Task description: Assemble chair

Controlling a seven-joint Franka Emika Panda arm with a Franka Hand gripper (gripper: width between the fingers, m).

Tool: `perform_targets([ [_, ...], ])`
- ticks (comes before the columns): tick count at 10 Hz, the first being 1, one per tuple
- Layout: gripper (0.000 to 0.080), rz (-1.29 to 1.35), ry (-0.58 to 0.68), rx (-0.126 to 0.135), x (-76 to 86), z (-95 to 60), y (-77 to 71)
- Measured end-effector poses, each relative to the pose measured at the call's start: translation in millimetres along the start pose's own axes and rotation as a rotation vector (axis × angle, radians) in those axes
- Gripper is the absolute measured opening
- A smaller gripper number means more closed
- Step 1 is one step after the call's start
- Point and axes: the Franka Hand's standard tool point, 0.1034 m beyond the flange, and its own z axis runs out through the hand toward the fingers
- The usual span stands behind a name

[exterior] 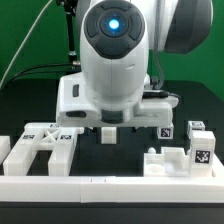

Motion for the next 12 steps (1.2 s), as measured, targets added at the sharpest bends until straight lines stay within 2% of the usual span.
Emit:
perform_targets([
  [2,0.0649,0.001,0.011,-0.001,4.5,0.4,1.4],
  [4,0.0649,0.018,-0.069,0.016,-0.8,22.6,10.7],
  [6,0.0649,0.035,-0.095,0.018,-6.0,42.9,10.8],
  [7,0.0649,0.049,-0.105,0.017,-7.0,47.6,10.7],
  [10,0.0636,0.05,-0.105,0.018,-6.7,47.4,11.3],
  [12,0.0281,0.05,-0.105,0.018,-6.7,47.3,11.4],
])
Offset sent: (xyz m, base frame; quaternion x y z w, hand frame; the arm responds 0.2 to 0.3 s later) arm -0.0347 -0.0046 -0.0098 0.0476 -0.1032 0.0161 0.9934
